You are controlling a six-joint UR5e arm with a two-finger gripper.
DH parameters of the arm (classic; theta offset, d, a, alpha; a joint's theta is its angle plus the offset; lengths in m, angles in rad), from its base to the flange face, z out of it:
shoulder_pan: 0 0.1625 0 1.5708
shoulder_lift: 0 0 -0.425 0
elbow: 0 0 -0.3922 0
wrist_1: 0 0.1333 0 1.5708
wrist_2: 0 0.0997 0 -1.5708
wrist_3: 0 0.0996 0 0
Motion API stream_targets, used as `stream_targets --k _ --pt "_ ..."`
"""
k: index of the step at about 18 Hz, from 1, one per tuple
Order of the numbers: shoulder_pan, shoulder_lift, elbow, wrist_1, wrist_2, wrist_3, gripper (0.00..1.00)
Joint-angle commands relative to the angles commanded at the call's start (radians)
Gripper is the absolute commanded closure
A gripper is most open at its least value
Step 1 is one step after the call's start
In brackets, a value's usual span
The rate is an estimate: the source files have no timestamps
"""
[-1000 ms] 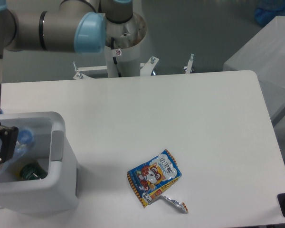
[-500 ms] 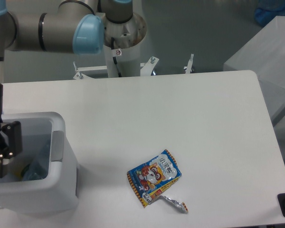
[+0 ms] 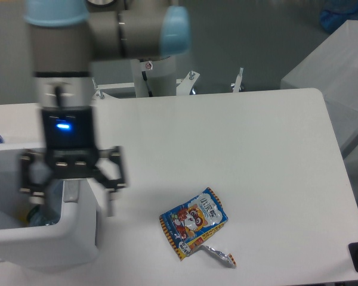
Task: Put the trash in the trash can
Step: 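Move the open gripper back over the colourful snack wrapper, then lower the gripper onto the wrapper's edge and pinch it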
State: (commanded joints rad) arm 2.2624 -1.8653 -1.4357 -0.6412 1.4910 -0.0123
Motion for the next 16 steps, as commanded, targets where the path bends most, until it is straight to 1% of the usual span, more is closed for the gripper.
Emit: stream_targets --k 2,7,12,15,16 --pt "0.031 0.000 -0.052 -0.002 0.002 0.009 0.01" --pt "0.080 -0.002 -0.172 -0.002 0.006 0.149 0.01" --pt "0.101 -0.005 -0.262 -0.003 0.011 0.319 0.01" --pt "0.100 -0.009 -0.311 -0.003 0.084 0.455 0.01" --pt "0.101 -0.011 -0.316 -0.005 0.089 0.465 0.01"
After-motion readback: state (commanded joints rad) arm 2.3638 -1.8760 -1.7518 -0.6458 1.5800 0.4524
